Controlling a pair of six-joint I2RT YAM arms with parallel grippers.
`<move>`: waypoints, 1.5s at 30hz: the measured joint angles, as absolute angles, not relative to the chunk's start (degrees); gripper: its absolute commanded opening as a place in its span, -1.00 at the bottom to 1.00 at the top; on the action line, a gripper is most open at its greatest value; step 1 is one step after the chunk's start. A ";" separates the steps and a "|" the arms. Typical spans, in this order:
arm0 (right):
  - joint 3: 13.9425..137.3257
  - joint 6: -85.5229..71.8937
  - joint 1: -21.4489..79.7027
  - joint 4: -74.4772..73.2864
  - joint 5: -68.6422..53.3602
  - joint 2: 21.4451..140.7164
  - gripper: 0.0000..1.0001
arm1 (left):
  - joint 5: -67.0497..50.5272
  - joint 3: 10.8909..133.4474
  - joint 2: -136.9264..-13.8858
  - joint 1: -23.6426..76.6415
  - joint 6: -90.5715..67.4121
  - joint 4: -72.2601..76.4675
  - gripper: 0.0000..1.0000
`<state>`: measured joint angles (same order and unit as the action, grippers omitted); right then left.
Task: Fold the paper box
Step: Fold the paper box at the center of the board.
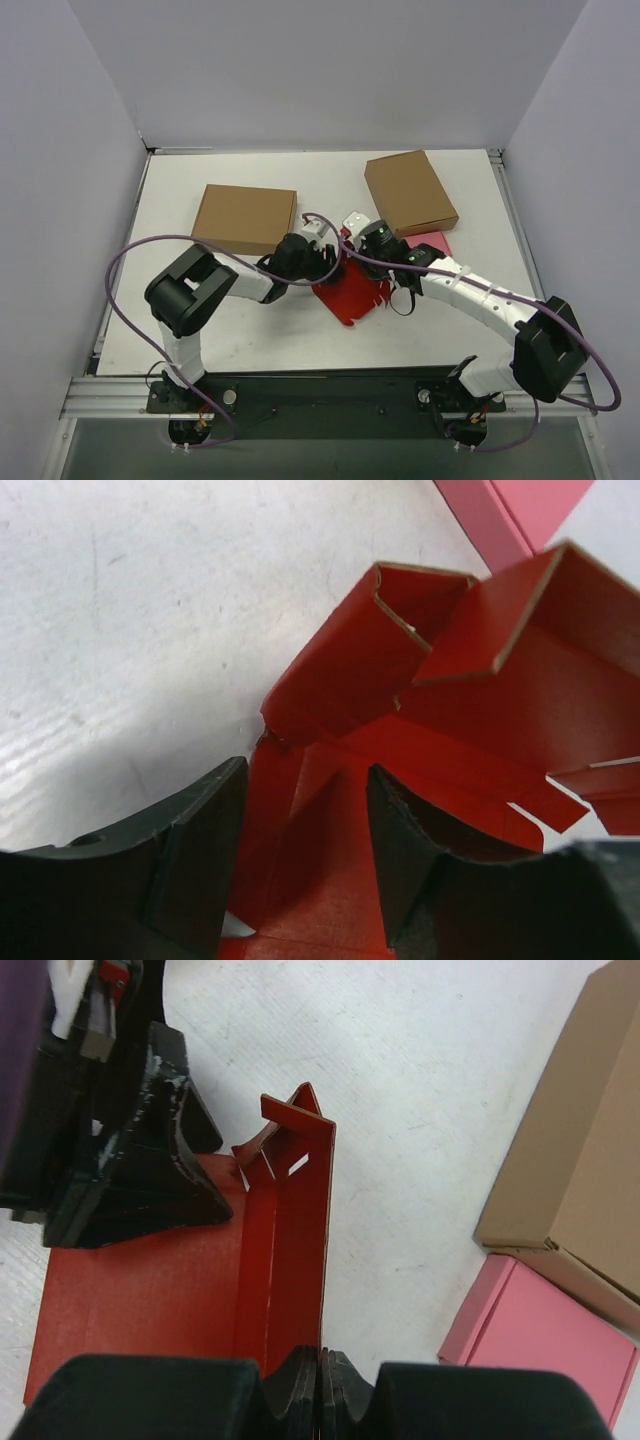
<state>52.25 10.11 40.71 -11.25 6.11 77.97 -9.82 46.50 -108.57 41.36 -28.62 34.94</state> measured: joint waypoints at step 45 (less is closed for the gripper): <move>53.65 9.08 53.06 -7.94 14.87 87.22 -1.00 | -15.20 31.33 -98.74 40.53 -32.82 39.00 -0.16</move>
<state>53.65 9.08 53.06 -7.94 14.87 87.22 -15.20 31.33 -98.74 40.53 -32.82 39.00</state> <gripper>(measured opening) 0.043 0.384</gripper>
